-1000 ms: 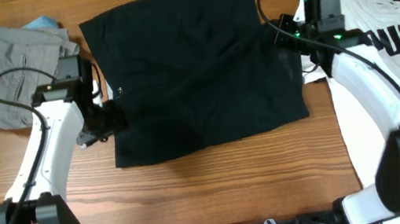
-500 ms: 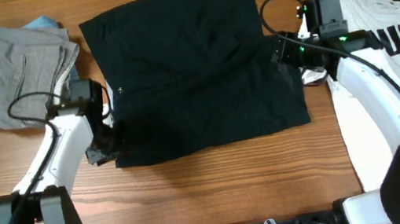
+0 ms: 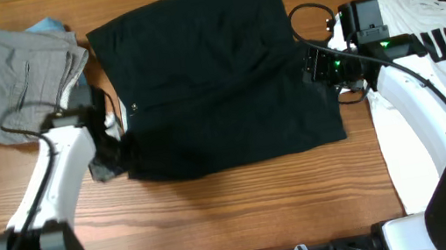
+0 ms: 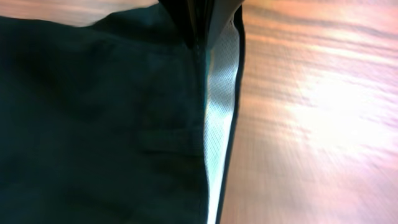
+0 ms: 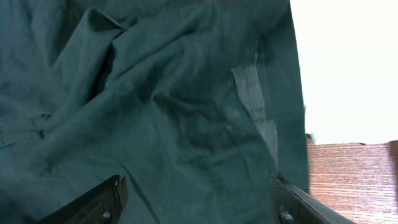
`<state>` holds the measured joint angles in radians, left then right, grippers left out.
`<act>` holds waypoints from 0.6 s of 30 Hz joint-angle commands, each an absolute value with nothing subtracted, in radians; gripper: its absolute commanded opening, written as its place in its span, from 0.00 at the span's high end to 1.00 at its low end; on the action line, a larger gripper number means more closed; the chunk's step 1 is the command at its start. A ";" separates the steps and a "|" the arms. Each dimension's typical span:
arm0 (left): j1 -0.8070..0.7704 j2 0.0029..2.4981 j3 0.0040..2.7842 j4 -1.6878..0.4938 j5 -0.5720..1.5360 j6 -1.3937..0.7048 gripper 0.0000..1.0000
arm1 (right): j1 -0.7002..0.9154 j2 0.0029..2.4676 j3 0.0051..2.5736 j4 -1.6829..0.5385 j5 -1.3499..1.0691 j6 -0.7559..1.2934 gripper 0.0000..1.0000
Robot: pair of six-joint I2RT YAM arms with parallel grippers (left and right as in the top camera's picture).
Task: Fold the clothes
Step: 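Pinch the shorts' side edges with both grippers and straighten them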
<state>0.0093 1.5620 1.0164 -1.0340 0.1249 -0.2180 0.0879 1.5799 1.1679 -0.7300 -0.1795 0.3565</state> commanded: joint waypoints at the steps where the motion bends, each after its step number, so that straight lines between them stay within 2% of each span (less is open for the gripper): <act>1: 0.022 1.470 1.122 -0.975 0.137 -0.209 0.96 | 0.084 1.567 1.183 -0.737 -0.193 0.340 0.23; 7: 0.021 1.513 1.095 -0.833 0.138 -0.209 0.96 | 0.084 1.567 1.180 -0.773 -0.192 0.342 0.20; 13: -0.002 1.658 1.010 -0.554 0.133 -0.208 0.96 | 0.084 1.568 1.147 -0.807 -0.192 0.352 0.20; 18: 0.005 1.677 1.010 -0.540 0.130 -0.209 0.96 | 0.084 1.581 1.096 -0.817 -0.181 0.374 0.14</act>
